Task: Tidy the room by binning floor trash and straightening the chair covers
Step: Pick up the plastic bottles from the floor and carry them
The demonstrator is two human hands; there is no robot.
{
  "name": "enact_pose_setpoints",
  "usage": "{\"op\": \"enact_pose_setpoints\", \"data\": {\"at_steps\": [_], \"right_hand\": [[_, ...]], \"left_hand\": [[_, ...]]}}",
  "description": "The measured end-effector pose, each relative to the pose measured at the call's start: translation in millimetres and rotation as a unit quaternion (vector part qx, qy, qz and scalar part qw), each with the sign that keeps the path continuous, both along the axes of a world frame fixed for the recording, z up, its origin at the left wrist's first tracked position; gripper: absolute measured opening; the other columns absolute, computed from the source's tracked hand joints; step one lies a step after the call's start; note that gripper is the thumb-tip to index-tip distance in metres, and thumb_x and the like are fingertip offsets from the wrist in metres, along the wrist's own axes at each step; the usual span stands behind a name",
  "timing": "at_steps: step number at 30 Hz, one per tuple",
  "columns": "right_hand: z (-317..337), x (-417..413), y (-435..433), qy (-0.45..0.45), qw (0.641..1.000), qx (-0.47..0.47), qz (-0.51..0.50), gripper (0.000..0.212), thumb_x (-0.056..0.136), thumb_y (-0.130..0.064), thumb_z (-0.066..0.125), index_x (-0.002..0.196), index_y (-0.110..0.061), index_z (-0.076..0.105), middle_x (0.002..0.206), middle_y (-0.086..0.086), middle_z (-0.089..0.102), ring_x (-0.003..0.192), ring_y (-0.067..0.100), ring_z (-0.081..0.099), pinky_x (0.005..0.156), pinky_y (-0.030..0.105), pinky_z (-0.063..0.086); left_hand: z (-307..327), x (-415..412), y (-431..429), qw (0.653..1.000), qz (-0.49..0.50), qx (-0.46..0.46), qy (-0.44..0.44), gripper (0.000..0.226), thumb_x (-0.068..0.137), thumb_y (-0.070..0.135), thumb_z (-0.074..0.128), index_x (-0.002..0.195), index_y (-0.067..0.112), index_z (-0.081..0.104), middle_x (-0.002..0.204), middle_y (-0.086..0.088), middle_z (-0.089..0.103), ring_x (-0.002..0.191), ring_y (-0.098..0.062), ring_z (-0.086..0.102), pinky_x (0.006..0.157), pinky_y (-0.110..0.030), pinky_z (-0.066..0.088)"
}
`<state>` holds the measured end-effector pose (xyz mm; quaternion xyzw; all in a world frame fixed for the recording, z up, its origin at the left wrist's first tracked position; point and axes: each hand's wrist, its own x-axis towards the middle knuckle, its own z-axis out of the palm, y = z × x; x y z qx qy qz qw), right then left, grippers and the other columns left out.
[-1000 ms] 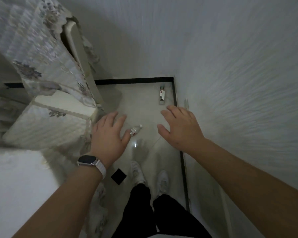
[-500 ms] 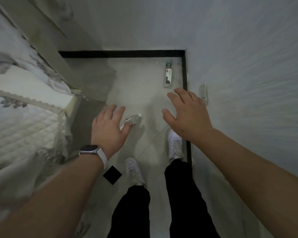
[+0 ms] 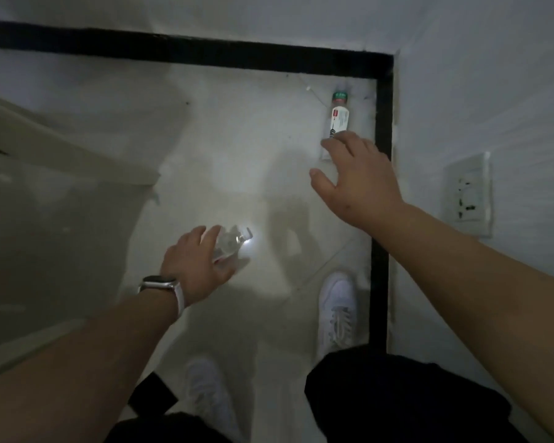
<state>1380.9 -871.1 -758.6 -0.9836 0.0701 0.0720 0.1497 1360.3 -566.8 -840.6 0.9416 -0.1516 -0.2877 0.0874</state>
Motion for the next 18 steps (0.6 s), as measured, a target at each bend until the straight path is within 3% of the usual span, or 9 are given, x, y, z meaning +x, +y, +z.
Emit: {"op": "enact_pose_setpoints", "data": {"at_steps": [3,7,13,18], "right_hand": [[-49,31,-14,0.002,1.0,-0.013,0.0,0.055,0.096,-0.051,0.041,0.141,-0.019,0.043,0.147,0.007,0.042,0.131,0.028,0.041,0.105,0.046,0.035],[-101,63,-28,-0.003,1.0,-0.012,-0.018,0.057,0.096,-0.053,0.042,0.142,-0.02,0.042,0.148,0.006,0.041,0.131,0.029,0.04,0.106,0.047,0.035],[-155,93,-46,-0.008,0.998,0.017,-0.061,0.059,0.095,-0.05,0.048,0.143,-0.015,0.041,0.145,0.011,0.042,0.126,0.032,0.042,0.1,0.047,0.039],[-188,107,-66,-0.004,0.991,0.027,-0.133,0.071,0.09,-0.055,0.053,0.145,-0.013,0.034,0.144,0.014,0.039,0.125,0.033,0.042,0.1,0.047,0.043]], "left_hand": [[-52,10,2,0.999,-0.003,0.035,0.016,0.099,0.071,0.087,0.049,0.144,0.021,0.043,0.141,-0.011,0.049,0.125,-0.034,0.051,0.094,-0.046,0.047],[-98,19,-4,0.998,-0.004,0.053,0.033,0.094,0.076,0.069,0.066,0.15,0.023,0.032,0.148,-0.007,0.041,0.132,-0.031,0.044,0.098,-0.043,0.043],[-126,24,3,0.994,0.041,0.057,0.089,0.073,0.08,0.058,0.066,0.143,0.032,0.037,0.133,-0.003,0.055,0.117,-0.03,0.057,0.087,-0.037,0.048],[-137,39,-7,0.994,0.072,0.016,0.081,0.078,0.078,0.058,0.07,0.143,0.029,0.04,0.128,-0.003,0.058,0.113,-0.029,0.06,0.084,-0.036,0.049]]}}
